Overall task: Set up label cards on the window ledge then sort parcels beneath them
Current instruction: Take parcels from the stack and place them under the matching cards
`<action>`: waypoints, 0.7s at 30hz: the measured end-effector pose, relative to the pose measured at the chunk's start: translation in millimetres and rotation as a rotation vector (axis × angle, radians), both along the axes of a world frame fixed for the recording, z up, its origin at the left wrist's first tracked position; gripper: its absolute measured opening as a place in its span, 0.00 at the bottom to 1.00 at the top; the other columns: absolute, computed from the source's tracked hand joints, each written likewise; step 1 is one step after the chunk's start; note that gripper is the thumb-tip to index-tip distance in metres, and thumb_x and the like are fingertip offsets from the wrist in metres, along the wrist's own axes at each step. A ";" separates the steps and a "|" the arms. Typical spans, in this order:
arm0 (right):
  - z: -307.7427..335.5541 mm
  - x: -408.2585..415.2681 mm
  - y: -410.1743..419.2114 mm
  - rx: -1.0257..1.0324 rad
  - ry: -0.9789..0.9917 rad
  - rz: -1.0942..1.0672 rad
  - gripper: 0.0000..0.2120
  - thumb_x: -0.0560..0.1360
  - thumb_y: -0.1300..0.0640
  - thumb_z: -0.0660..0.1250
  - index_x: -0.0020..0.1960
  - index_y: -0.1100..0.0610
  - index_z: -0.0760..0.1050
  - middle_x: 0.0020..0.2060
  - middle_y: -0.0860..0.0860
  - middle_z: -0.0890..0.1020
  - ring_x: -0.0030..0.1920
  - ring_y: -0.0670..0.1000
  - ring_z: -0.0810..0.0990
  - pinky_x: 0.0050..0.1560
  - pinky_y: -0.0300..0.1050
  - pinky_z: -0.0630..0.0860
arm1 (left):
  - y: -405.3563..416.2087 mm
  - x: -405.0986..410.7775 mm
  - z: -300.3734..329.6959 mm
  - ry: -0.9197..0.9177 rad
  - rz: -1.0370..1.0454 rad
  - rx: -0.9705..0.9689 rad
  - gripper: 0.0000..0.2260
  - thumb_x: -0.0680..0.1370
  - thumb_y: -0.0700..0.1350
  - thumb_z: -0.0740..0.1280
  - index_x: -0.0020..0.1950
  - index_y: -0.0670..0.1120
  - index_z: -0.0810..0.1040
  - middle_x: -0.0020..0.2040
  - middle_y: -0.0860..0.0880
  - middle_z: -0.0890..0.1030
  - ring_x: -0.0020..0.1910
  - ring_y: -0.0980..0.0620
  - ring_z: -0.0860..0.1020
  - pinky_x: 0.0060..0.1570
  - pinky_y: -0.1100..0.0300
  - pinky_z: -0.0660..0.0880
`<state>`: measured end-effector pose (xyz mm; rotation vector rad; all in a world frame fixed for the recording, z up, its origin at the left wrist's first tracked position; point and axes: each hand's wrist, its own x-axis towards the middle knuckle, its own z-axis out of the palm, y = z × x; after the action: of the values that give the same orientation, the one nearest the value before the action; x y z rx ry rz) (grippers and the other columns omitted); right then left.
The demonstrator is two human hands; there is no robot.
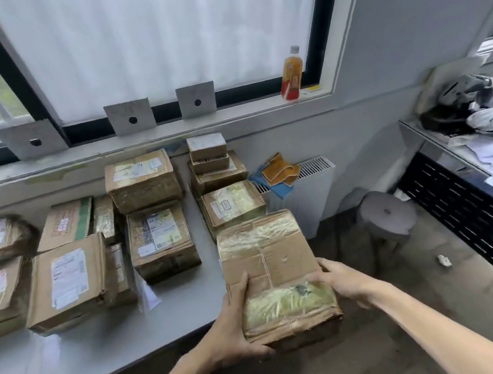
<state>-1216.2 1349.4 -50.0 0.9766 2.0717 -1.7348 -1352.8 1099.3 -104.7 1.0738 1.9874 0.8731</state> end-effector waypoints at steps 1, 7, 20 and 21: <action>-1.3 -5.9 1.8 0.062 -0.015 0.052 0.26 0.77 0.48 0.70 0.73 0.49 0.70 0.57 0.39 0.81 0.57 0.39 0.80 0.59 0.35 0.75 | 0.4 0.5 -0.3 0.009 0.016 -0.009 0.63 0.60 0.66 0.80 0.79 0.62 0.36 0.76 0.54 0.52 0.76 0.56 0.54 0.76 0.61 0.53; -14.8 -32.5 12.1 0.368 -0.077 0.145 0.23 0.79 0.48 0.68 0.73 0.48 0.71 0.64 0.43 0.80 0.63 0.46 0.78 0.65 0.46 0.74 | 17.2 -6.1 -8.6 0.031 0.093 -0.059 0.64 0.59 0.64 0.81 0.78 0.63 0.35 0.76 0.45 0.53 0.77 0.48 0.54 0.76 0.60 0.53; -41.3 -86.7 34.5 0.423 -0.121 0.085 0.19 0.82 0.53 0.62 0.73 0.49 0.68 0.66 0.49 0.78 0.65 0.52 0.75 0.58 0.44 0.70 | 59.8 -41.8 -35.4 -0.028 0.175 -0.097 0.62 0.61 0.57 0.81 0.80 0.57 0.39 0.80 0.41 0.44 0.79 0.45 0.50 0.76 0.60 0.50; -43.3 -90.8 36.5 0.418 -0.125 0.089 0.19 0.82 0.53 0.62 0.73 0.49 0.68 0.66 0.48 0.78 0.65 0.51 0.75 0.58 0.44 0.70 | 62.2 -45.0 -38.9 -0.028 0.180 -0.099 0.61 0.62 0.56 0.81 0.80 0.57 0.39 0.80 0.41 0.44 0.80 0.46 0.50 0.75 0.62 0.49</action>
<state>-1307.0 1386.0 -93.3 1.0506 2.4029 -1.1863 -1397.9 1161.5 -143.6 0.8322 2.1042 0.8674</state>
